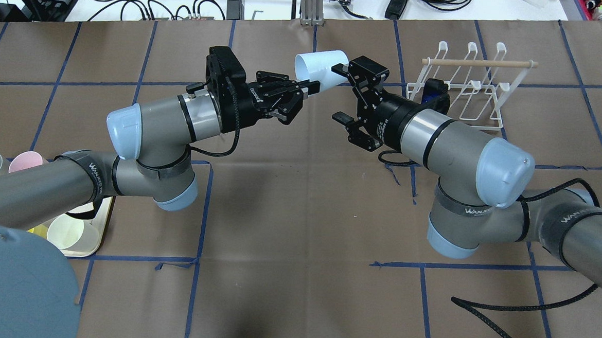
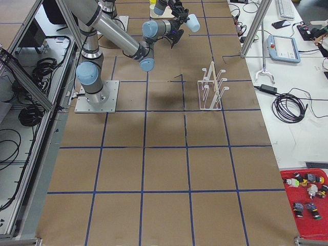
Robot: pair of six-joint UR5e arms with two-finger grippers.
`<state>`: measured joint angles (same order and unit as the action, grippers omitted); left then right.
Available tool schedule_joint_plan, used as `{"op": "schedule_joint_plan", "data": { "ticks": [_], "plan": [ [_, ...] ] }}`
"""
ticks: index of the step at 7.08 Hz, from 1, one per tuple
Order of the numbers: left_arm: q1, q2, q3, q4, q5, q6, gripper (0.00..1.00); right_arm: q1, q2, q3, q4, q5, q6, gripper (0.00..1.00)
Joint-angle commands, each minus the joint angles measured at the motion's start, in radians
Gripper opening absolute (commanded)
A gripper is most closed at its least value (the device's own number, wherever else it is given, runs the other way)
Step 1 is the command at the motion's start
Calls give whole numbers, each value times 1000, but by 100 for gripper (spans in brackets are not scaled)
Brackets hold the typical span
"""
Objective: Transfer IKEA cup to right arm and place on rack
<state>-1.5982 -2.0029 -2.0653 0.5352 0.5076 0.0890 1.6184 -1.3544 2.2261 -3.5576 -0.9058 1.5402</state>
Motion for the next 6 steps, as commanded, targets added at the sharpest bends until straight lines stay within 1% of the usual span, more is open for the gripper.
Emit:
{"op": "schedule_joint_plan", "data": {
  "ticks": [1, 6],
  "plan": [
    [0, 3, -1, 0, 0, -5, 7, 0, 50, -49, -4, 1, 0, 98],
    [0, 3, -1, 0, 0, -5, 8, 18, 115, -131, 5, -8, 1, 98]
  ]
}}
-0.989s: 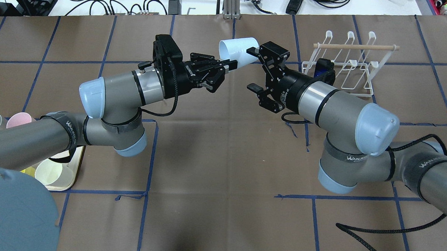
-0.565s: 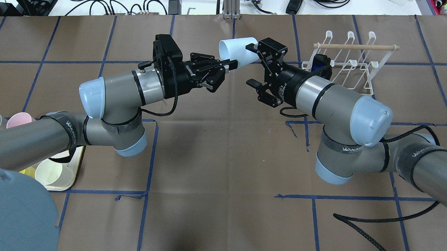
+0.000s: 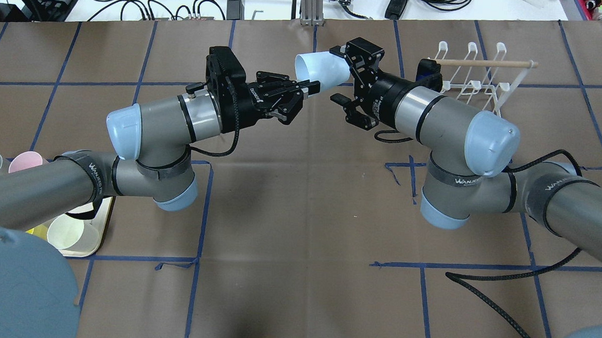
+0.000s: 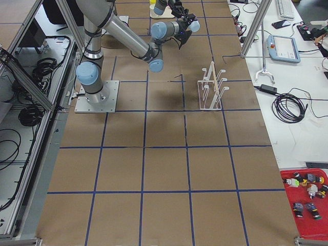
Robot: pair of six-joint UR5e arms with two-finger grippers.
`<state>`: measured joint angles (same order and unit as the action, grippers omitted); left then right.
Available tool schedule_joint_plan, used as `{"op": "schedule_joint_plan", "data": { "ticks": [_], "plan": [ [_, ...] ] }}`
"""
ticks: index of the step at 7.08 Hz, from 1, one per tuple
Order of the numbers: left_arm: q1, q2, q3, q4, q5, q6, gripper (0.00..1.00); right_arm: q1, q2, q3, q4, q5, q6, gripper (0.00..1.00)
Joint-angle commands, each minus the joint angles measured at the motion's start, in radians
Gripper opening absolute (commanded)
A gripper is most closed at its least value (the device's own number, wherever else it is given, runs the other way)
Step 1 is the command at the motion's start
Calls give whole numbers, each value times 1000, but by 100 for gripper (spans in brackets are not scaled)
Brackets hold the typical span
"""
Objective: Transfer IKEA cup to right arm and place on rack
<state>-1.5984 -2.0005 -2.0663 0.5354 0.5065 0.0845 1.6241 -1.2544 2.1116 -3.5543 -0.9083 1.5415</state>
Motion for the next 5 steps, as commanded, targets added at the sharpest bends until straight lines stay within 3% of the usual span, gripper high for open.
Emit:
{"op": "schedule_joint_plan", "data": {
  "ticks": [1, 3, 5],
  "plan": [
    [0, 0, 0, 0, 1, 0, 9, 22, 24, -31, 2, -14, 3, 97],
    [0, 0, 0, 2, 1, 0, 9, 31, 35, -33, 2, -12, 5, 96],
    [0, 0, 0, 0, 1, 0, 9, 31, 35, -33, 2, -1, 5, 79]
  ]
}}
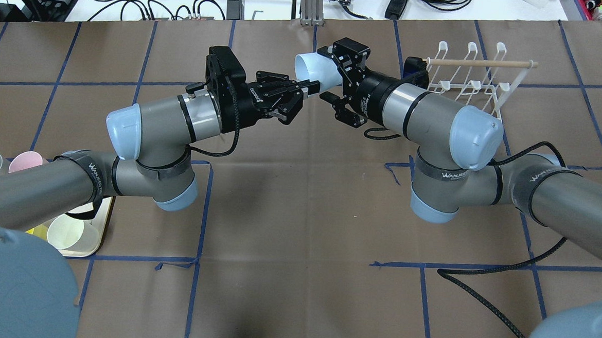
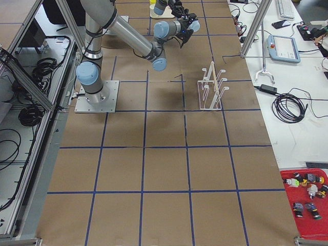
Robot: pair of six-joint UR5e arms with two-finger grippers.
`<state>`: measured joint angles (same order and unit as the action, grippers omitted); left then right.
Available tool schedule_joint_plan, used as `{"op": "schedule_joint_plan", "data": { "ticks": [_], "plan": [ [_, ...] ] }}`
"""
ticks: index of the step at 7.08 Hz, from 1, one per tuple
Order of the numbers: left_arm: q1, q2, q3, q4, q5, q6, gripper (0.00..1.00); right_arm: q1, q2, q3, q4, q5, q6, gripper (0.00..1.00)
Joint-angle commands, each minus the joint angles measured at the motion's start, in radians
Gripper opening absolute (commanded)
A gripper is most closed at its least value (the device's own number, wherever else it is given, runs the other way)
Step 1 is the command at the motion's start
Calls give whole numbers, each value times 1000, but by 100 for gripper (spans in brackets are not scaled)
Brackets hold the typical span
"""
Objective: Transfer IKEA cup to right arm and place on rack
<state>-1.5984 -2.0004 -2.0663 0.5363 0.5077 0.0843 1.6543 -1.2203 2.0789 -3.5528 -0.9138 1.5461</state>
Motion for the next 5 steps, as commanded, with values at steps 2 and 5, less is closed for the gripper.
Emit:
{"op": "schedule_joint_plan", "data": {
  "ticks": [2, 5],
  "plan": [
    [0, 0, 2, -1, 0, 0, 11, 1, -2, -3, 2, 3, 2, 72],
    [0, 2, 11, -1, 2, -26, 32, 1, -2, -10, 2, 3, 2, 60]
  ]
}}
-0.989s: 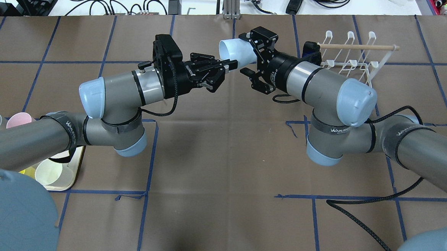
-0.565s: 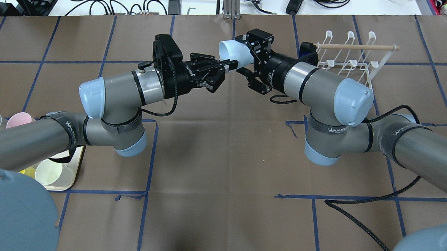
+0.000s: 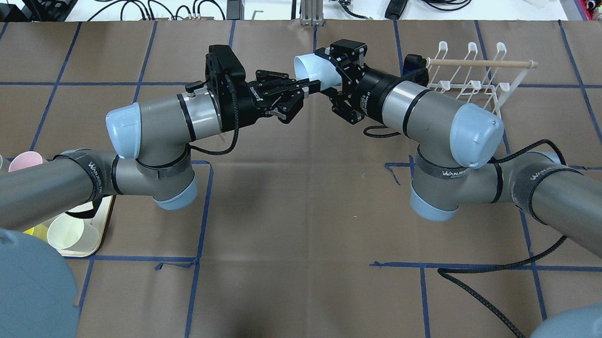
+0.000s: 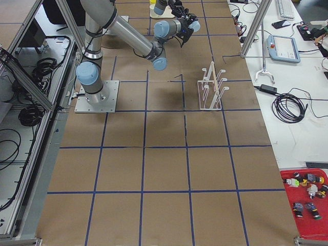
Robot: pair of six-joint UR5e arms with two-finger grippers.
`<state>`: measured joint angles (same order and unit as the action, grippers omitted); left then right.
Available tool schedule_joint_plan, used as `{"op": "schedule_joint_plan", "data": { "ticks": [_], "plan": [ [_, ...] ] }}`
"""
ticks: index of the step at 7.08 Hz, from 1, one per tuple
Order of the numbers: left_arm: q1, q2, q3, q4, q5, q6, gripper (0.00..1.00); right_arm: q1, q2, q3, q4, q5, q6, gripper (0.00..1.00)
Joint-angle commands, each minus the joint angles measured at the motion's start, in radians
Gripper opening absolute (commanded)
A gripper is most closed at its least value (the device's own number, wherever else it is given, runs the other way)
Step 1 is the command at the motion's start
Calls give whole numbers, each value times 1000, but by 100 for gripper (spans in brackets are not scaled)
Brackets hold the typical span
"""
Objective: Transfer IKEA cup to right arm and place on rack
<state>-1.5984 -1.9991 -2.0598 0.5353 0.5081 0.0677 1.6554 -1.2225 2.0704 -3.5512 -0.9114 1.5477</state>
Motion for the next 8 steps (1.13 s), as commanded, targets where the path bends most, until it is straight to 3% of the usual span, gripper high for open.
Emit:
{"op": "schedule_joint_plan", "data": {
  "ticks": [1, 3, 5, 6, 8],
  "plan": [
    [0, 0, 7, 0, 1, -11, 47, 0, 0, -1, 0, 0, 0, 60],
    [0, 3, 7, 0, 0, -28, 75, 0, 0, -1, 0, 2, 0, 60],
    [27, 23, -6, 0, -14, -55, 93, 0, 0, -1, 0, 2, 0, 60],
    [58, 38, -10, 0, -20, -55, 95, 0, 0, -1, 0, 2, 0, 58],
    [168, 65, -32, 5, -126, -54, 96, -3, -3, -3, -1, 2, 0, 58]
  ]
}}
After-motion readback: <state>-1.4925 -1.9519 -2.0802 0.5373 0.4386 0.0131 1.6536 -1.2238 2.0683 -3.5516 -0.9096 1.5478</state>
